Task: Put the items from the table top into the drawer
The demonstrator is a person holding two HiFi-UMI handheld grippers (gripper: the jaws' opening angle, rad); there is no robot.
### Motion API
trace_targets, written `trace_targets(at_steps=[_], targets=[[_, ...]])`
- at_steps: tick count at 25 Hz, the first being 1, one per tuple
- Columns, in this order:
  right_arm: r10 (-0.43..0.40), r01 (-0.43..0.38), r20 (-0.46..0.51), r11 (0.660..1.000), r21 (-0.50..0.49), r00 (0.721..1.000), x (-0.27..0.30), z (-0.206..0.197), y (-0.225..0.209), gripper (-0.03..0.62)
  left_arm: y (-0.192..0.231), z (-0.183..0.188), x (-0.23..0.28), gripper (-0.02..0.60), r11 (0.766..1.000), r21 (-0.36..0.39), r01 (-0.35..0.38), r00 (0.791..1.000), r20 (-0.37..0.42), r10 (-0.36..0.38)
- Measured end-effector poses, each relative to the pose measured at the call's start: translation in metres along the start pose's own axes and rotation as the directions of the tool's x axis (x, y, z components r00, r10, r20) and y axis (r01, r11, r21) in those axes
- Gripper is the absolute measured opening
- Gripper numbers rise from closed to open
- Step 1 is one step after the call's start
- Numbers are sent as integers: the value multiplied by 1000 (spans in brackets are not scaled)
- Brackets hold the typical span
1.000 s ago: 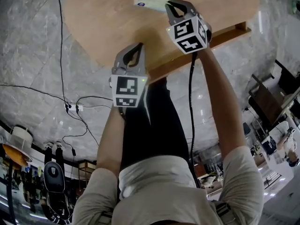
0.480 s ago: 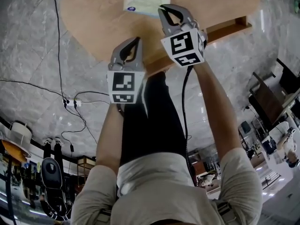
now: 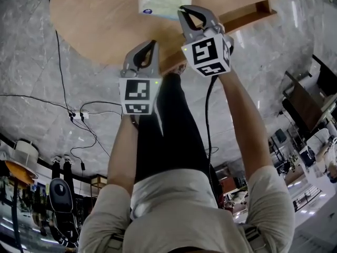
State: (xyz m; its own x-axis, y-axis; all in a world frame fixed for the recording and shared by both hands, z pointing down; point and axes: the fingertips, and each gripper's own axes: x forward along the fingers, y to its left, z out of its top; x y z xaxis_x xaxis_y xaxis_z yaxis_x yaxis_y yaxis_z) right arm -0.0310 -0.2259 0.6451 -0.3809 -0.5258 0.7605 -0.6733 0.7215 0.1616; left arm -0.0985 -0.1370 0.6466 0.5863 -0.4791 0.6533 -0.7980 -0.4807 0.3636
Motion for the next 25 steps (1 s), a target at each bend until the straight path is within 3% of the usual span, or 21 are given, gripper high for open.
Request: trace_targets(at_steps=[16,25], targets=[[3,-3,-16,1000,10,1000,-69,-94,12,6,-85,-42,14,20,999,30,26,999,-28,-25],[28,-30,-40,998,-58,999,-98,-133,29,6,-121,-62,19,20,998,42,48,998,-49,-46]])
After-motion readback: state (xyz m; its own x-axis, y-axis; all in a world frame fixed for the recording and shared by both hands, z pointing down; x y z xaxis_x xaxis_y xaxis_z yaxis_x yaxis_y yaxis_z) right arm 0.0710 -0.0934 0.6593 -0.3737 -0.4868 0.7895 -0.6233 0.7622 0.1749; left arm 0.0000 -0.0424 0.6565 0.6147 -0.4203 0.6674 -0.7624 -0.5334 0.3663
